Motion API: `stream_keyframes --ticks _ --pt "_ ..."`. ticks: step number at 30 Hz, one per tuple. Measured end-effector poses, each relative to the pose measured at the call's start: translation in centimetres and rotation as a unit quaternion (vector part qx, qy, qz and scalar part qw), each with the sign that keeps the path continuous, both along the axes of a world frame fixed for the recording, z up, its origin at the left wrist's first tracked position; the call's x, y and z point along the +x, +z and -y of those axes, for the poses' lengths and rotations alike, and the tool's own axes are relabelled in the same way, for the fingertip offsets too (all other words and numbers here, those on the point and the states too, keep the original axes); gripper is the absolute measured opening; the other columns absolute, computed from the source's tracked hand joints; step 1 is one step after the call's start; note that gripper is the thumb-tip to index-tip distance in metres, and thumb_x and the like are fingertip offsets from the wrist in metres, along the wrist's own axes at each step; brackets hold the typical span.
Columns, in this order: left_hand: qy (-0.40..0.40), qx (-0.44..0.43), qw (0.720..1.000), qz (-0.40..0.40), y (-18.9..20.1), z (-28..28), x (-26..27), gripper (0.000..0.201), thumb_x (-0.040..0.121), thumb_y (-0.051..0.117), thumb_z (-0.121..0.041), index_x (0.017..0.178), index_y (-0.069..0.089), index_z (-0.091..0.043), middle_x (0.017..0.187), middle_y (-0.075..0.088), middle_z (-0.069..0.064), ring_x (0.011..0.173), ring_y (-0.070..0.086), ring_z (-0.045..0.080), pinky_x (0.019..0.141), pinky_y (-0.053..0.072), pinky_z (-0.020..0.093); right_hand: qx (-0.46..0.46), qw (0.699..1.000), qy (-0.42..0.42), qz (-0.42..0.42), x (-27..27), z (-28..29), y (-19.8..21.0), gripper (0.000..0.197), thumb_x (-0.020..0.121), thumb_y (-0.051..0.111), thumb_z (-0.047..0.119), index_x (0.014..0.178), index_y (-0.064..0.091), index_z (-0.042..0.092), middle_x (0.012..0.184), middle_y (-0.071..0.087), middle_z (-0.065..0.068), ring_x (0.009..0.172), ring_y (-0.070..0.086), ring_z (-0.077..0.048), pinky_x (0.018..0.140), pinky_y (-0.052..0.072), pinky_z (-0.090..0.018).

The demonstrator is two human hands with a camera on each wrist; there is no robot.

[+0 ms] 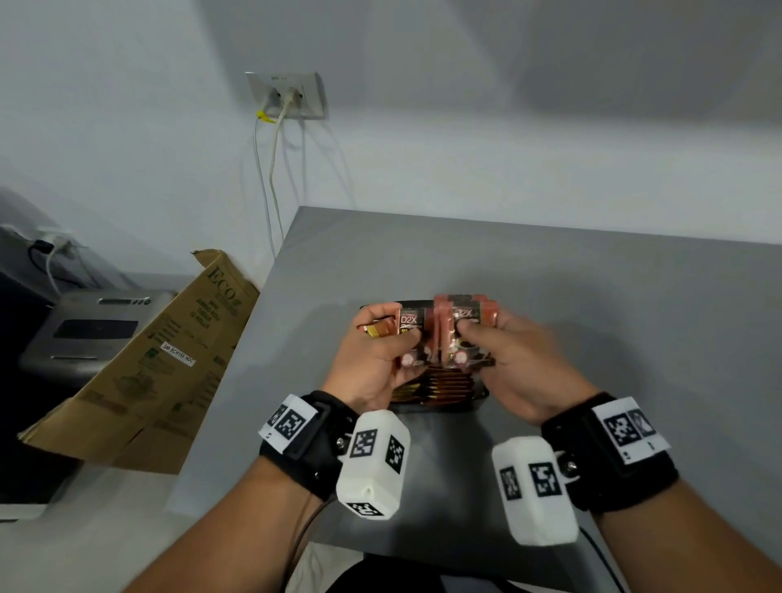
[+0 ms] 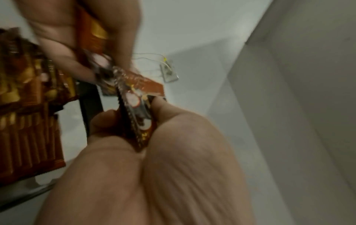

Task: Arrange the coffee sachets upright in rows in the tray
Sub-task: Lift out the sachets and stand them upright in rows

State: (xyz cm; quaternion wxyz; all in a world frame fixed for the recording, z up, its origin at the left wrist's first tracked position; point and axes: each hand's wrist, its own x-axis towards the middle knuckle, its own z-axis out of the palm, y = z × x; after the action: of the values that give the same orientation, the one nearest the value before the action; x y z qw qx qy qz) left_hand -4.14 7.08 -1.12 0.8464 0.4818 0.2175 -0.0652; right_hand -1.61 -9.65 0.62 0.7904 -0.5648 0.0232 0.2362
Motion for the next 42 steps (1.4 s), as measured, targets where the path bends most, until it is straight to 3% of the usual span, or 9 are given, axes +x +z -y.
stream_keyframes --ticks 5,13,17,20,24,29,33,36,42 --pt "-0.046 -0.050 0.997 0.023 0.6 0.6 0.1 0.022 0.094 0.051 0.004 0.101 0.061 -0.013 0.096 0.069 0.014 0.079 0.069 0.027 0.069 0.058 0.042 -0.023 0.999 -0.034 -0.014 0.1 -1.4 -0.4 0.022 0.098 0.052 0.002 0.108 0.071 0.005 0.103 0.073 -0.019 0.094 0.067 -0.031 0.090 0.051 -0.044" --pt "-0.014 -0.091 0.995 0.026 0.6 -0.4 -0.5 0.038 0.094 0.047 0.012 0.125 0.058 -0.008 0.108 0.067 0.021 0.085 0.073 0.035 0.068 0.062 0.047 0.083 0.993 -0.080 -0.041 0.8 1.0 -0.5 0.020 0.098 0.051 0.006 0.110 0.066 0.000 0.087 0.073 -0.013 0.071 0.068 -0.021 0.056 0.053 -0.028" --pt "-0.015 0.010 0.999 0.038 0.5 0.5 -0.5 0.026 0.092 0.059 0.006 0.110 0.060 -0.012 0.106 0.068 0.015 0.084 0.070 0.027 0.064 0.060 0.040 0.045 0.997 -0.028 -0.054 -0.2 -0.3 -0.9 0.019 0.092 0.061 0.007 0.108 0.070 0.001 0.097 0.070 -0.020 0.086 0.063 -0.031 0.081 0.047 -0.042" --pt "-0.042 0.004 0.999 0.026 0.5 0.8 -0.7 0.022 0.091 0.066 -0.017 0.112 0.061 -0.011 0.109 0.068 0.017 0.086 0.069 0.028 0.064 0.060 0.039 0.034 0.997 -0.038 -0.059 -0.1 -0.8 -0.9 0.018 0.095 0.056 0.002 0.102 0.072 0.002 0.094 0.073 -0.019 0.082 0.067 -0.030 0.082 0.051 -0.042" --pt "-0.108 -0.077 0.988 -0.082 0.7 -0.4 -0.6 0.066 0.087 0.054 -0.063 0.116 0.066 -0.005 0.096 0.067 0.022 0.073 0.066 0.029 0.056 0.058 0.032 0.027 0.999 -0.016 -0.014 0.8 0.4 -0.2 0.022 0.097 0.051 0.001 0.114 0.064 -0.003 0.094 0.073 -0.016 0.081 0.070 -0.026 0.074 0.057 -0.036" --pt "-0.176 -0.094 0.973 -0.113 0.8 -0.8 -0.6 0.030 0.081 0.067 -0.031 0.102 0.070 -0.010 0.087 0.068 0.012 0.061 0.062 0.019 0.045 0.050 0.022 -0.066 0.996 0.044 0.035 1.0 0.6 -0.3 0.019 0.098 0.053 0.000 0.105 0.067 0.009 0.089 0.076 -0.006 0.080 0.071 -0.017 0.072 0.055 -0.028" --pt "-0.096 -0.069 0.988 -0.099 0.4 -1.1 -0.3 0.032 0.075 0.072 -0.010 0.106 0.066 -0.015 0.075 0.065 0.005 0.057 0.058 0.015 0.044 0.047 0.020 0.024 0.999 -0.031 -0.005 1.1 1.2 -0.3 0.027 0.095 0.054 0.003 0.120 0.062 -0.005 0.103 0.072 -0.020 0.088 0.070 -0.028 0.077 0.056 -0.036" --pt "-0.025 0.004 0.998 -0.056 0.0 -0.9 -0.1 0.037 0.084 0.070 0.000 0.118 0.062 -0.012 0.082 0.069 0.005 0.060 0.064 0.013 0.047 0.052 0.023 0.108 0.992 -0.047 -0.044 0.7 1.5 0.0 0.040 0.092 0.055 0.007 0.129 0.057 -0.008 0.111 0.068 -0.025 0.092 0.070 -0.032 0.076 0.059 -0.040" --pt "-0.045 0.102 0.993 0.035 0.7 1.5 0.4 0.029 0.092 0.055 0.008 0.106 0.065 -0.015 0.098 0.073 0.010 0.084 0.071 0.023 0.063 0.057 0.034 -0.005 0.998 -0.040 -0.040 0.1 -0.9 -0.5 0.026 0.099 0.052 0.004 0.120 0.064 -0.005 0.110 0.070 -0.024 0.096 0.067 -0.032 0.096 0.050 -0.048"
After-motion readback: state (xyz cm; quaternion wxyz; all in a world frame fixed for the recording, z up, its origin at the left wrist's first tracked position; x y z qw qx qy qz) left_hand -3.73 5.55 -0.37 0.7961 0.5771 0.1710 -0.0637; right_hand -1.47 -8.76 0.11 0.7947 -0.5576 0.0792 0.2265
